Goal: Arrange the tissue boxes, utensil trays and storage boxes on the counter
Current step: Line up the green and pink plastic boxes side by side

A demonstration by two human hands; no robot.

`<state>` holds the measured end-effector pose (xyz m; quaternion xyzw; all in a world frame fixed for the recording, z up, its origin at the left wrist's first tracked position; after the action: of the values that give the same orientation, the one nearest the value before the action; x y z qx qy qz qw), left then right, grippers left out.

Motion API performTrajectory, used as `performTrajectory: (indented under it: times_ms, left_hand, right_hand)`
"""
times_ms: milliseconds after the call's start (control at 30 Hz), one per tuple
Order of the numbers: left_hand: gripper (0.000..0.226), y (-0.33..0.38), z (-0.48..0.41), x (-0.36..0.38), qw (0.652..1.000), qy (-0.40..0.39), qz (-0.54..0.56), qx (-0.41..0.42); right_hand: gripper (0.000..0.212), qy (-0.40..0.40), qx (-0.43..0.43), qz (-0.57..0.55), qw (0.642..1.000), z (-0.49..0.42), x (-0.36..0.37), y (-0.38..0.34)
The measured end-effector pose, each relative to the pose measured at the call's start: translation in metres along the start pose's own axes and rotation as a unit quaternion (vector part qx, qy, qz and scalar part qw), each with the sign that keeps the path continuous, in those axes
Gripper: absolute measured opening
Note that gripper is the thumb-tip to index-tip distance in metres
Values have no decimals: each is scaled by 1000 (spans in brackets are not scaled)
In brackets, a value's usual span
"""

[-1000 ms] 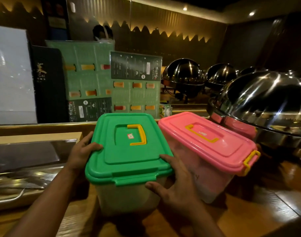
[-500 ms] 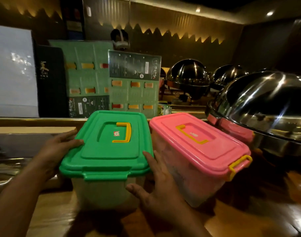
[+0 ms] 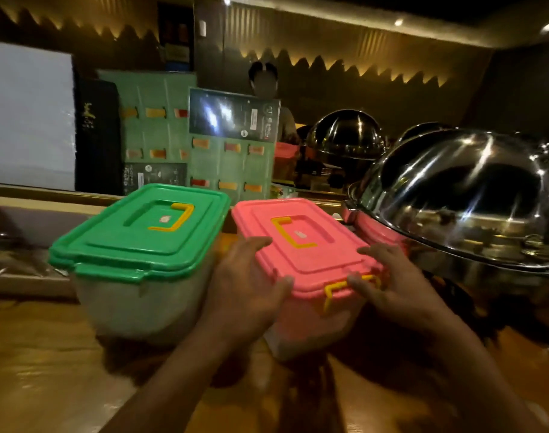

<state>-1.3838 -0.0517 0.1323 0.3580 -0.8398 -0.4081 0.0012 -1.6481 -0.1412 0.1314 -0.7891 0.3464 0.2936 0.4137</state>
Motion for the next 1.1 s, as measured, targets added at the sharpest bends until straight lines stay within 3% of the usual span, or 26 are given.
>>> performTrajectory:
  times_ms: [100, 233, 400, 600, 733, 1100]
  left_hand:
    - [101, 2, 20, 53, 995, -70, -21, -71]
    - [133, -3, 33, 83, 978, -129, -94, -134]
    - [159, -17, 23, 79, 967, -137, -122, -177]
    - [149, -54, -7, 44, 983, -54, -119, -129]
    - [151, -62, -18, 33, 984, -74, -98, -127]
    - [121, -75, -35, 58, 993, -49, -37, -105]
  right_hand:
    - [81, -73, 2, 8, 997, 7, 11, 25]
    - [73, -11, -33, 4, 999, 14, 14, 29]
    - [68, 87, -56, 29, 994, 20, 19, 10]
    - [66, 181, -43, 68, 980, 37, 38, -36]
    - [68, 194, -44, 87, 976, 42, 44, -45]
    - [78, 199, 20, 3, 980, 21, 49, -11]
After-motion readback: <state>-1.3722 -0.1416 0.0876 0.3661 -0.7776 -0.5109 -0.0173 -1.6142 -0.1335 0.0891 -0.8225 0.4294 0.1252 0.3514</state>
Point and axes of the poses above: each hand's wrist, its own z-axis away from the middle knuckle, its own x-axis out of the palm, y = z × x, the point moved 7 cm from there along -z, towards the middle knuckle, and after that the axes turned 10 degrees about y, right-handed, at the moved point
